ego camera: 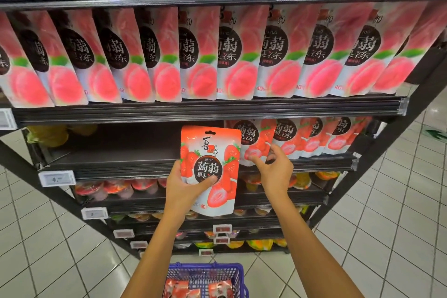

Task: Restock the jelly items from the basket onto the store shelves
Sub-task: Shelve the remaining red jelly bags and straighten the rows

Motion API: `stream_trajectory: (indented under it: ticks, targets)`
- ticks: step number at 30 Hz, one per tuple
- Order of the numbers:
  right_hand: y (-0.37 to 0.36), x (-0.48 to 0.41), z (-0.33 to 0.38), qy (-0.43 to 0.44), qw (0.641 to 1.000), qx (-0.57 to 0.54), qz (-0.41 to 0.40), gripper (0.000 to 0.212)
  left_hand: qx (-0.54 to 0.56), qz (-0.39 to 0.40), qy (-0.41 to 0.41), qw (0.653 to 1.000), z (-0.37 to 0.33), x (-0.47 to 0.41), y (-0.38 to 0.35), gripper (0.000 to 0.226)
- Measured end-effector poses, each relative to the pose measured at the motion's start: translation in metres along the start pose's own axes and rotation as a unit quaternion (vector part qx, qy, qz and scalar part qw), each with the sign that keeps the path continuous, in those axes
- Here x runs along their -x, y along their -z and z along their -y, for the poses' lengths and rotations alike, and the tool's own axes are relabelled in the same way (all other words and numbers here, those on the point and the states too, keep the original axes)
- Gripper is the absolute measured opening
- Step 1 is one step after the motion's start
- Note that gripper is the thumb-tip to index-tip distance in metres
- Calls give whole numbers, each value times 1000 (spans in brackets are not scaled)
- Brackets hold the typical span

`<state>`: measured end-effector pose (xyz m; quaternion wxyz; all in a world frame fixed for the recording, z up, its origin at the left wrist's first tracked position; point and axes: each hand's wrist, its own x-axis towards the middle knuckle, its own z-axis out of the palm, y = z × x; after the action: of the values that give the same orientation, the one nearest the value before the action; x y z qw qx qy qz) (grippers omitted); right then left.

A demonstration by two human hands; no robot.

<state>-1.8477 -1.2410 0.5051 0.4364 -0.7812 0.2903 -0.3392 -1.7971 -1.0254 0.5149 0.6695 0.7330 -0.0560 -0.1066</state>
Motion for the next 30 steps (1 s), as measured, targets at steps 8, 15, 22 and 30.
stream_trajectory:
  ticks: [8,15,22,30]
  targets:
    - [-7,-6,-7,-8,999,-4,-41,29,5,3,-8,1000,-6,-3,-5,77]
    - [4,18,5,-5,994,-76,-81,24,-5,16,-16,1000,-9,-4,-15,67]
    - [10,56,36,-34,964,-219,149,11,-9,27,-48,998,-14,-8,-25,58]
    - [3,42,45,-46,950,-229,209,32,-21,31,-85,996,-26,-21,-24,49]
